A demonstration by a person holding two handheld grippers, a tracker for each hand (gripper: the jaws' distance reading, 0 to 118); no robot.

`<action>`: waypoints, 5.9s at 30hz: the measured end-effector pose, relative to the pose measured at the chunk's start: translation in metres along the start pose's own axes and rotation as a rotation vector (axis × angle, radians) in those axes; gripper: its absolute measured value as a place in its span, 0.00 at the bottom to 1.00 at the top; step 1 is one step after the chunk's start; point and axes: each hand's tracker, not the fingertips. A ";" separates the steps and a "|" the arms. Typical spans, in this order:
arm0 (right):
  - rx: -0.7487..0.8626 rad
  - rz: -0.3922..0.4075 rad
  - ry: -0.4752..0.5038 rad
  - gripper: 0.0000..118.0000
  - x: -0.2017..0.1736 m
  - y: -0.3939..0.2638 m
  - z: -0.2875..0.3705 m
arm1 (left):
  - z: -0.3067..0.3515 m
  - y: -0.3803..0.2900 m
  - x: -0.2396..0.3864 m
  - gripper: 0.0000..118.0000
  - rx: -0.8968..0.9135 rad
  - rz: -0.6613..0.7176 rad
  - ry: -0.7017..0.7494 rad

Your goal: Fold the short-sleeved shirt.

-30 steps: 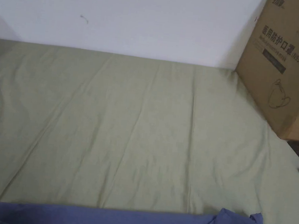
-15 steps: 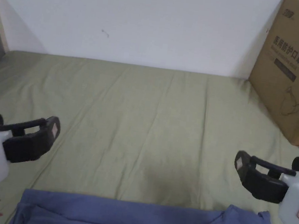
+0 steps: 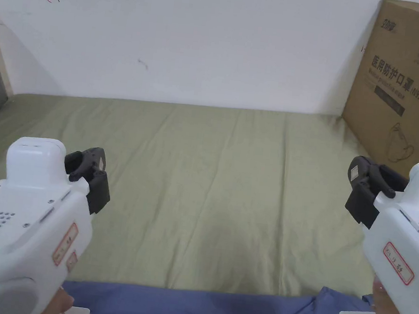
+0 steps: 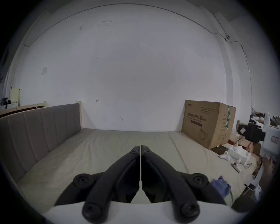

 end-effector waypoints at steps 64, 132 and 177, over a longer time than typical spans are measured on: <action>-0.379 0.050 0.101 0.00 0.026 -0.034 -0.005 | -0.138 -0.163 0.035 0.96 -1.044 0.437 -0.480; -0.443 0.051 0.220 0.00 -0.007 -0.048 -0.034 | -0.083 -0.165 -0.144 0.11 -1.026 0.549 -0.330; -0.488 -0.105 0.116 0.00 0.058 -0.058 -0.013 | -0.142 -0.194 0.136 0.01 -1.129 0.043 -0.564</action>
